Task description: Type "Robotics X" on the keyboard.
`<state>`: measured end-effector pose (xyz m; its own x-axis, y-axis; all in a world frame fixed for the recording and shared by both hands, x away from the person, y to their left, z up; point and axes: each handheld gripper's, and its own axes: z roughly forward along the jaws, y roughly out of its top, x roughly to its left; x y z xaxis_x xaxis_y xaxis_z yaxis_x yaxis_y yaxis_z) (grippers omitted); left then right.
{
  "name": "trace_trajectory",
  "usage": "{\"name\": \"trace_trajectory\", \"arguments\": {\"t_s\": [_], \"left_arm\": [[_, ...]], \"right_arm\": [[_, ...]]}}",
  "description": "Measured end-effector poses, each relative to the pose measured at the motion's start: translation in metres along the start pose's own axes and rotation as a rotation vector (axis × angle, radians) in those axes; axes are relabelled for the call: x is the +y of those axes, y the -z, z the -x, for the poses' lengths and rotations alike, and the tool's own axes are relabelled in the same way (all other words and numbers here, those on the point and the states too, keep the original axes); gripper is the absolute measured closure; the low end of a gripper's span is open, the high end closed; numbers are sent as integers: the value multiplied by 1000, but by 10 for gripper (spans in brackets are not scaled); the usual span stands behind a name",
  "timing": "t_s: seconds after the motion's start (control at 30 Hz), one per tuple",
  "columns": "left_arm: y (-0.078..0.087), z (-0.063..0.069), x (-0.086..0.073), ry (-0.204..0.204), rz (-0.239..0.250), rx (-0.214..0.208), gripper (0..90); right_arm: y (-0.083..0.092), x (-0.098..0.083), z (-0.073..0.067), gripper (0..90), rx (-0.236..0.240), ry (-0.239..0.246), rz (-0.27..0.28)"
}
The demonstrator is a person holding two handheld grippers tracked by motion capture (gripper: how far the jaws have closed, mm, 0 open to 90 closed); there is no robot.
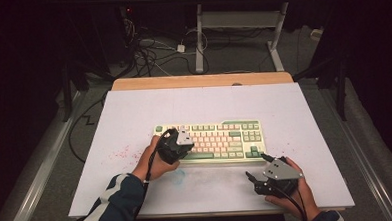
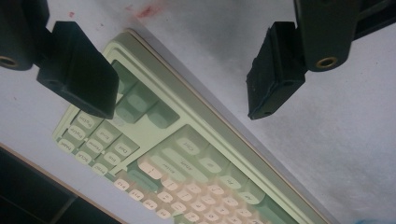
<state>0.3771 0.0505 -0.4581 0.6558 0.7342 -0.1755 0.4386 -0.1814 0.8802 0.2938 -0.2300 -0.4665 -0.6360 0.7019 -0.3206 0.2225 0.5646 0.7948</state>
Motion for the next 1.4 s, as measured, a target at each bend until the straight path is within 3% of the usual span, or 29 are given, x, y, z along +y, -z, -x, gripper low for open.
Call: {"name": "trace_trajectory", "arguments": {"t_s": [0.33,0.4,0.57,0.7,0.97,1.23,1.4], "left_arm": [[-12,4,-6,-13,-49,13,855],[-12,3,-6,0,-40,5,866],[-5,5,-3,-21,-1,1,833],[1,4,1,-15,43,-8,810],[14,0,3,-48,105,-5,598],[20,-1,0,-85,158,24,362],[27,-3,-1,-80,196,32,261]], "right_arm": [[-2,0,-2,265,9,20,-13],[-3,0,-2,265,13,22,-21],[-2,1,-1,265,12,19,-11],[-1,1,-1,265,10,16,-10],[0,0,0,265,8,15,-11],[0,1,0,267,6,15,-15],[0,1,1,267,6,17,-13]]}}
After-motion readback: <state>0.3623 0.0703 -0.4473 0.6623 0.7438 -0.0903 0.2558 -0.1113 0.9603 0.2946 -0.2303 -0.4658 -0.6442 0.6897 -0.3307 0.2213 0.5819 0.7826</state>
